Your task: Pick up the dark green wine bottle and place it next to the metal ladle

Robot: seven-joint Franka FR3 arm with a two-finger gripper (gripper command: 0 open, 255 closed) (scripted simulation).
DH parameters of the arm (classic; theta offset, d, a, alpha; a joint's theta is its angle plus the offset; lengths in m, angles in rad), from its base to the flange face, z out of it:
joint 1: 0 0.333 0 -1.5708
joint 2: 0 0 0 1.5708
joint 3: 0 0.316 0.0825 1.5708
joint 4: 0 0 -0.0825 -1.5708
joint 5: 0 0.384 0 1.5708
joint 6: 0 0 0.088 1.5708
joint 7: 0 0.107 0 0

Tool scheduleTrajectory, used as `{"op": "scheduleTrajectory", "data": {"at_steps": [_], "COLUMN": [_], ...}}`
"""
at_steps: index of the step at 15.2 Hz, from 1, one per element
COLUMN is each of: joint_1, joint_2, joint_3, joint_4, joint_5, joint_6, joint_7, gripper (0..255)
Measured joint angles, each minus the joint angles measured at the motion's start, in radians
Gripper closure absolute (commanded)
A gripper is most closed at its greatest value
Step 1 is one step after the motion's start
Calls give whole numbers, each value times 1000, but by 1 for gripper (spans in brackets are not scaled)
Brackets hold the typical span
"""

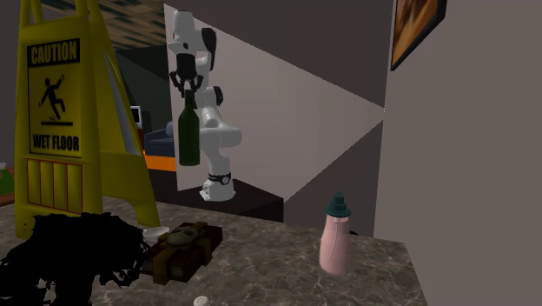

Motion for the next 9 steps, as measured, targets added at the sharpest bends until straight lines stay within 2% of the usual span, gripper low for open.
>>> {"op": "scheduleTrajectory", "data": {"at_steps": [9], "joint_1": [-16], "joint_2": [-86], "joint_3": [-17], "joint_4": [-164], "joint_5": [-21], "joint_6": [78], "joint_7": [10], "gripper": [255]}}
